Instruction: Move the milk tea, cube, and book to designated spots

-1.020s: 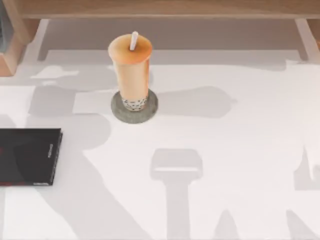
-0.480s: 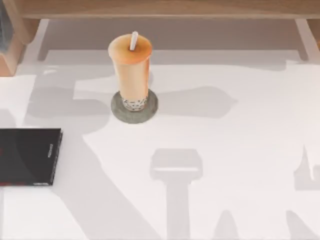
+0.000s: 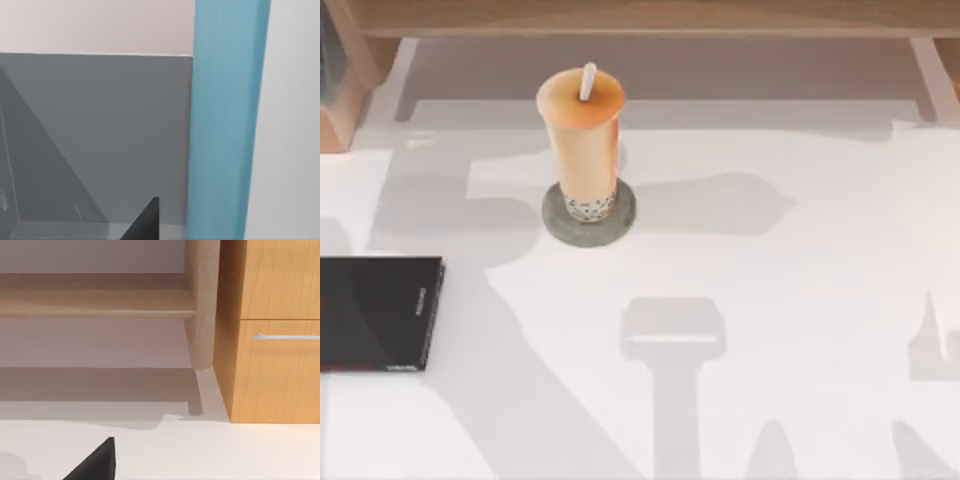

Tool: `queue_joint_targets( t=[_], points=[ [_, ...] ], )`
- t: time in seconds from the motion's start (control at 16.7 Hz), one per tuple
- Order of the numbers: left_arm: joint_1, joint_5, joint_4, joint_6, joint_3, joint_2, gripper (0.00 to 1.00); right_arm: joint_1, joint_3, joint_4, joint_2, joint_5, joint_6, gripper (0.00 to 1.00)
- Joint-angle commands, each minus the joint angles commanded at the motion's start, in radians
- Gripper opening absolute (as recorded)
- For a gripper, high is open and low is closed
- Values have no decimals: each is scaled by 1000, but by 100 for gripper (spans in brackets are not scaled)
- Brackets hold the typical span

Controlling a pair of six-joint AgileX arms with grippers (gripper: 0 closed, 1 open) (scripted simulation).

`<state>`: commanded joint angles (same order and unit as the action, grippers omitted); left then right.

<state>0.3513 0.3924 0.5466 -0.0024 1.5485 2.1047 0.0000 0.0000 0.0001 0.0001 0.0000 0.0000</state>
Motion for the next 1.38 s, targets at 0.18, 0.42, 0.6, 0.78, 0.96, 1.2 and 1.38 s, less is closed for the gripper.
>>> queue_joint_targets(
  t=[0.18,0.42,0.6,0.78,0.96,1.2,1.38],
  points=[
    [0,0,0,0,0,0,32,0,0,0,0,0,0,100],
    [0,0,0,0,0,0,2,0,0,0,0,0,0,100],
    [0,0,0,0,0,0,0,0,0,0,0,0,0,100],
    [0,0,0,0,0,0,0,0,0,0,0,0,0,100],
    [3,0,0,1,0,-2,0,0,0,0,0,0,0,100],
    [9,5,-13,2,-22,-37,0,0,0,0,0,0,0,100],
    [11,7,-17,2,-29,-48,0,0,0,0,0,0,0,100]
  ],
)
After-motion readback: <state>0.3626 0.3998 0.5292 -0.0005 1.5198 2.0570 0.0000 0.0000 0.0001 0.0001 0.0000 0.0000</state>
